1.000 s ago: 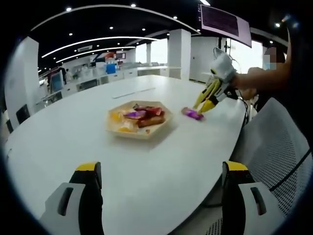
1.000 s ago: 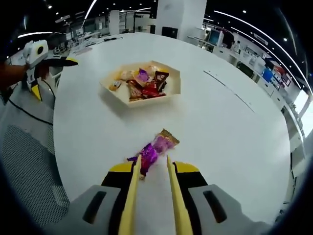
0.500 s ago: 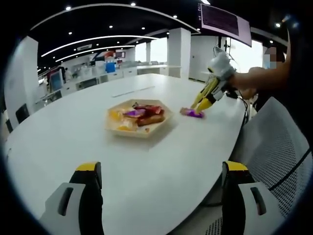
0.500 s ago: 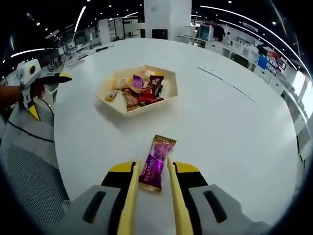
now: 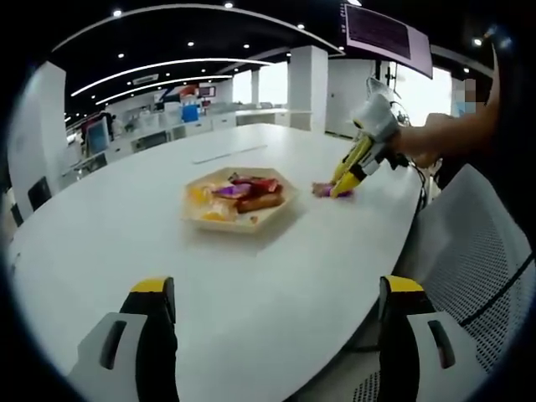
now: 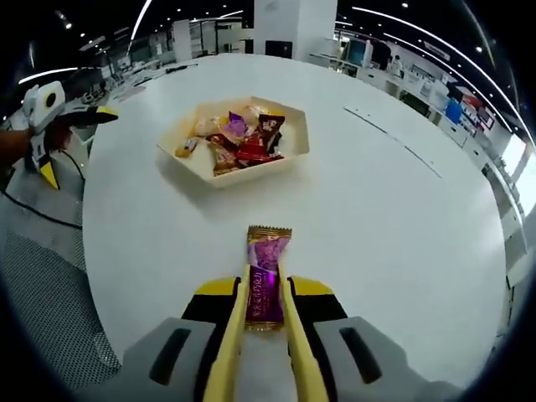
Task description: Place the target food into the container with the food tongs after gripping and lifting it, then release it inside without dropping or visibly crushing the food.
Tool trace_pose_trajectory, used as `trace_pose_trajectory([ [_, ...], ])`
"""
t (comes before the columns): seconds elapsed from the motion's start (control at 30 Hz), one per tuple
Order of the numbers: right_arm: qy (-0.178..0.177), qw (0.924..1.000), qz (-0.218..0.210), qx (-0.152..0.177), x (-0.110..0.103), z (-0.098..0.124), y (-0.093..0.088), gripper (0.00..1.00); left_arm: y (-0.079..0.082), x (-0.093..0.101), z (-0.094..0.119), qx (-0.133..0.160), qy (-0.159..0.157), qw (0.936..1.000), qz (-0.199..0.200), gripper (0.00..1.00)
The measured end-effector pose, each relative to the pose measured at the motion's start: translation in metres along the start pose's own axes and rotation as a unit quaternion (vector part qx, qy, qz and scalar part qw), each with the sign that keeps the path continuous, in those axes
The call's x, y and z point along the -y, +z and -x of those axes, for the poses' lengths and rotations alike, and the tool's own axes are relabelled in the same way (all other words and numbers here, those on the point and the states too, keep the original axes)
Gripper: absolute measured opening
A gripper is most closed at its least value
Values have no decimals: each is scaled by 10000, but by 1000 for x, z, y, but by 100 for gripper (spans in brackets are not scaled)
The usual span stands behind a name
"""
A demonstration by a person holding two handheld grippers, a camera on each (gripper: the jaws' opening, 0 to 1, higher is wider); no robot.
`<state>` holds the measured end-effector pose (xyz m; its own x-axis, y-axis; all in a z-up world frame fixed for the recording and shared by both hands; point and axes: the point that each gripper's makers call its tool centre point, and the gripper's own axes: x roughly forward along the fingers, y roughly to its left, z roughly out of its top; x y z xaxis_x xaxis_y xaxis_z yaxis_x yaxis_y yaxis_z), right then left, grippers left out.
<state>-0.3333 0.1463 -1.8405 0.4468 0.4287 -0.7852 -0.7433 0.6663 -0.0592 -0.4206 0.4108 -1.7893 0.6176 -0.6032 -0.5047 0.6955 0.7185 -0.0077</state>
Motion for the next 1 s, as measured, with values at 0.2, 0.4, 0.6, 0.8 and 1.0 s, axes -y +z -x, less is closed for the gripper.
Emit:
trace_pose_trajectory([
  [0.2, 115, 9999, -86, 11, -3, 2, -1, 21, 3, 3, -1, 78, -88, 9999, 46, 99],
  [0.4, 175, 9998, -39, 14, -2, 6, 0, 21, 5, 4, -1, 111, -99, 9999, -17, 100],
  [0.6, 194, 9998, 64, 17, 3, 10, 7, 21, 5, 3, 0, 112, -66, 9999, -41, 100],
  [0.8, 232, 9991, 362, -25, 10, 16, 17, 21, 5, 1, 0, 127, -35, 9999, -25, 100],
  [1.0, 340, 9974, 639, 74, 24, 35, 44, 21, 6, 0, 0, 145, -28, 9999, -19, 100],
])
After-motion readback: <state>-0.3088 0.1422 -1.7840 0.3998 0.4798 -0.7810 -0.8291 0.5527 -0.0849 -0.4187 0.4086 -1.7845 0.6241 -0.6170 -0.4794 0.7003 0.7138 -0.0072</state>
